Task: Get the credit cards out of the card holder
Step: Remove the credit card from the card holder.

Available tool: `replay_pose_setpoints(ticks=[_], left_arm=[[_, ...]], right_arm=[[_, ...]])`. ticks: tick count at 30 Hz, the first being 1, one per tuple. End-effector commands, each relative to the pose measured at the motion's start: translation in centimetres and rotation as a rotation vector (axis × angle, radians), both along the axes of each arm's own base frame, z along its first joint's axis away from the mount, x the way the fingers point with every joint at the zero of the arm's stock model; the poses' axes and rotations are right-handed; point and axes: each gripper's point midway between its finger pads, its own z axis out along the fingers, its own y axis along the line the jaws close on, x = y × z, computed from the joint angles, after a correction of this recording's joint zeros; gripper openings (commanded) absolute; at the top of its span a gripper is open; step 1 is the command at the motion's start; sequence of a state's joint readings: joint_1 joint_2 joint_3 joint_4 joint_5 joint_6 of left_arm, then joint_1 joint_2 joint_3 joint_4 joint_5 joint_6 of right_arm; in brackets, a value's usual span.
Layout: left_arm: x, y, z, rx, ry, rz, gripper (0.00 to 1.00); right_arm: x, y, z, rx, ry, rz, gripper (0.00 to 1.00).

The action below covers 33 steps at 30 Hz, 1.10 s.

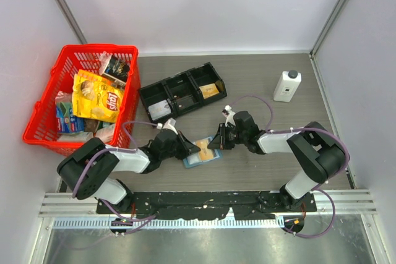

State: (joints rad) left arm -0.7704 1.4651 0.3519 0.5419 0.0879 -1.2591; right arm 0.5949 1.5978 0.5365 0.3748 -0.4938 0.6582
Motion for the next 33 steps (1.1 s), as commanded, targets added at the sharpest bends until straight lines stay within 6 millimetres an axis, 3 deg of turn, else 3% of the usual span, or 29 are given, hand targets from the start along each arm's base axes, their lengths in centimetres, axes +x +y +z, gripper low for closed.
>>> replay_pose_setpoints(ticks=[1,7,12,18,33], left_arm=[[0.0,-0.1,1.3,-0.059,-0.037,0.007,0.01],[-0.1,-0.2,1.4,-0.088,-0.039,0.008,0.13],[-0.1,-0.7,1.7,-0.113,-0.048,-0.008,0.16],[-0.3,-0.3,1.5,-0.116,-0.045,0.007,0.0],[-1.5,1.8,-0.2,-0.065,0.011,0.04,0.0]], right_arm=[[-2.4,-3.7,-5.3,-0.189,0.139,-0.045,0.08],[-2.4,-3.8,-5.1,-0.183,0.139,-0.048,0.08],[-2.4,-3.8,-5.1,-0.177,0.142,-0.045,0.08],[-2.5,-3.9,-5.3,-0.18,0.144,-0.048,0.08],[-2.5,-4.3,-5.5,-0.186,0.151,-0.055,0.08]])
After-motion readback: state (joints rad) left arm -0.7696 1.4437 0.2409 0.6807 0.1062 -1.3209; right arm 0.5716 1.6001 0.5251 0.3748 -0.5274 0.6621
